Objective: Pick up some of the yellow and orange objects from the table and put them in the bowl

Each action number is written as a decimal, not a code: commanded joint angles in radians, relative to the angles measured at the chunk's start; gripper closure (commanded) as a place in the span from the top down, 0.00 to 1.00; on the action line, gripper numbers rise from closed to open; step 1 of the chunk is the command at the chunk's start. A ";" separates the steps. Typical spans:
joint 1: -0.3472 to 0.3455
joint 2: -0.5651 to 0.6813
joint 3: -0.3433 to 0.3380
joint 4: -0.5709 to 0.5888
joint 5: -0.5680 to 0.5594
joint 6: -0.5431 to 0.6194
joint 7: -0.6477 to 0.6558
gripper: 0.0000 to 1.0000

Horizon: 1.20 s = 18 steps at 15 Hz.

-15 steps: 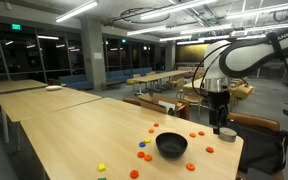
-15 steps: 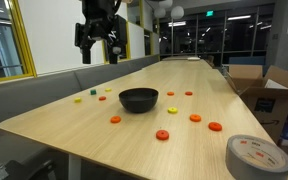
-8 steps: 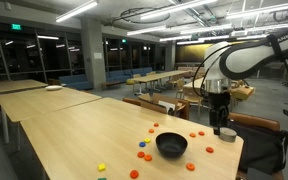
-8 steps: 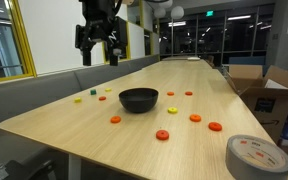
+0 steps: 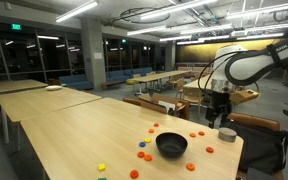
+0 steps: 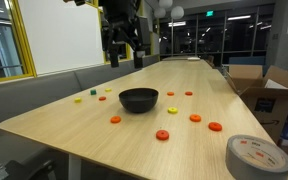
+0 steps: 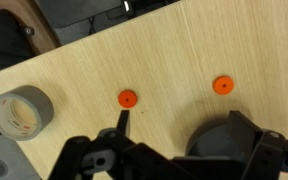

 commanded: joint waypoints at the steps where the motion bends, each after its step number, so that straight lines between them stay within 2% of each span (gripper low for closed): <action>1: -0.049 0.027 -0.024 -0.056 0.032 0.126 0.092 1.00; 4: -0.064 0.137 -0.042 -0.047 0.091 0.269 0.147 1.00; 10: -0.051 0.385 -0.086 -0.054 0.210 0.575 0.138 1.00; 15: -0.035 0.560 -0.108 -0.038 0.303 0.702 0.120 1.00; 18: -0.036 0.610 -0.109 -0.037 0.343 0.738 0.117 1.00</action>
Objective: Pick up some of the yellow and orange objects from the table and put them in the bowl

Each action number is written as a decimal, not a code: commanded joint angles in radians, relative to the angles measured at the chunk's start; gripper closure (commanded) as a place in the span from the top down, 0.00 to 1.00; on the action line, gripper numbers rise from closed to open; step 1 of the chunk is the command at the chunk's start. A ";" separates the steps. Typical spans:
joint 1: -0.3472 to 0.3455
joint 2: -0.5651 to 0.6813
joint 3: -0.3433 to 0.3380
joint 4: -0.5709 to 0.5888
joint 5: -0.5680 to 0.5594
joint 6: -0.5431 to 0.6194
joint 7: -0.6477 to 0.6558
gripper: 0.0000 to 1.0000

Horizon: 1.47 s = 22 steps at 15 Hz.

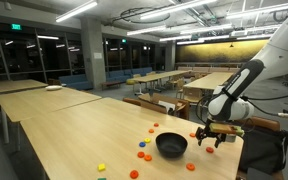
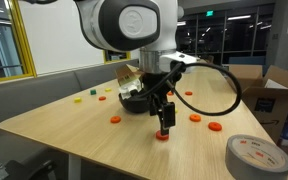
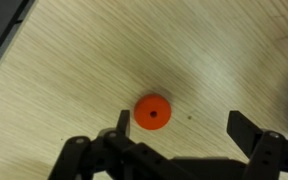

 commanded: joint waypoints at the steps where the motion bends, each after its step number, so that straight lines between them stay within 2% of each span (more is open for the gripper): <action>1: 0.016 0.062 -0.014 0.014 0.058 0.057 -0.014 1.00; 10: 0.010 0.105 -0.035 0.023 -0.027 0.060 0.039 1.00; 18: 0.017 0.106 -0.068 0.059 -0.304 -0.034 0.194 1.00; 22: 0.017 0.094 -0.059 0.078 -0.293 -0.073 0.169 1.00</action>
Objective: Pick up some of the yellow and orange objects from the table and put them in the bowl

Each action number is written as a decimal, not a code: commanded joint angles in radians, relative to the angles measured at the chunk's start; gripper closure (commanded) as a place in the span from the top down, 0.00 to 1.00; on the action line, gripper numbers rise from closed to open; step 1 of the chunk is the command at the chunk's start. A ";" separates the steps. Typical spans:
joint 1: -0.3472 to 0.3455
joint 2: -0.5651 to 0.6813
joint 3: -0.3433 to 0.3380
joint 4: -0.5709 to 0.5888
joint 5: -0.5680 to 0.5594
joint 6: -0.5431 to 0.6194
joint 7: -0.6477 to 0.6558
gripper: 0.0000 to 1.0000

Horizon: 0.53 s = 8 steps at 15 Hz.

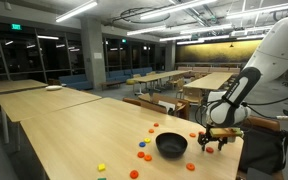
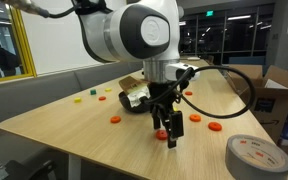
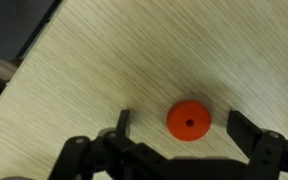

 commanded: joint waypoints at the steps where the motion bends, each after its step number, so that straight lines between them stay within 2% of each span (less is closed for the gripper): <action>1: 0.016 -0.005 -0.008 0.037 -0.004 -0.045 0.000 1.00; 4: 0.017 -0.010 -0.002 0.039 0.032 -0.041 -0.029 1.00; 8: 0.016 -0.005 0.009 0.032 0.140 -0.026 -0.105 1.00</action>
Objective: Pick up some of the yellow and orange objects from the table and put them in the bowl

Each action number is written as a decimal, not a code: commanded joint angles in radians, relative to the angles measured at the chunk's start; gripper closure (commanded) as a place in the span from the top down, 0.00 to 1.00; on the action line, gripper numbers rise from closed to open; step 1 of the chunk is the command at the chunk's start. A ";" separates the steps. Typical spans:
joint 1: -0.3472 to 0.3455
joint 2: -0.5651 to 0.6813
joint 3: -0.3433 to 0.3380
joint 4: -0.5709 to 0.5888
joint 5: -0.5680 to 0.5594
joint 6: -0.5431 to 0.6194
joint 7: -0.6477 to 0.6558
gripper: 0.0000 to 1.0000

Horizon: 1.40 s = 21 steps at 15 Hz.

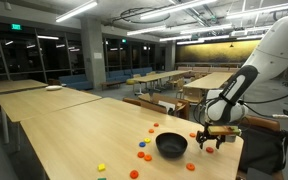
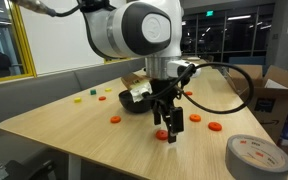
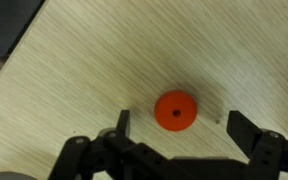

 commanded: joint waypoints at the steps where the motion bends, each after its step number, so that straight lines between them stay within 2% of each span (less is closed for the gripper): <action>1: 0.009 -0.005 0.004 0.005 0.103 -0.005 -0.085 1.00; 5: 0.008 -0.005 0.004 0.009 0.152 -0.016 -0.136 1.00; 6: 0.008 -0.005 0.004 0.009 0.151 -0.018 -0.145 0.75; 7: 0.008 -0.006 0.003 0.009 0.149 -0.021 -0.150 0.74; 14: 0.008 -0.017 0.000 0.014 0.133 -0.060 -0.153 0.20; 18: 0.018 -0.063 0.006 0.026 0.072 -0.123 -0.104 0.18; 21: 0.032 -0.132 0.023 0.049 -0.056 -0.168 0.000 0.18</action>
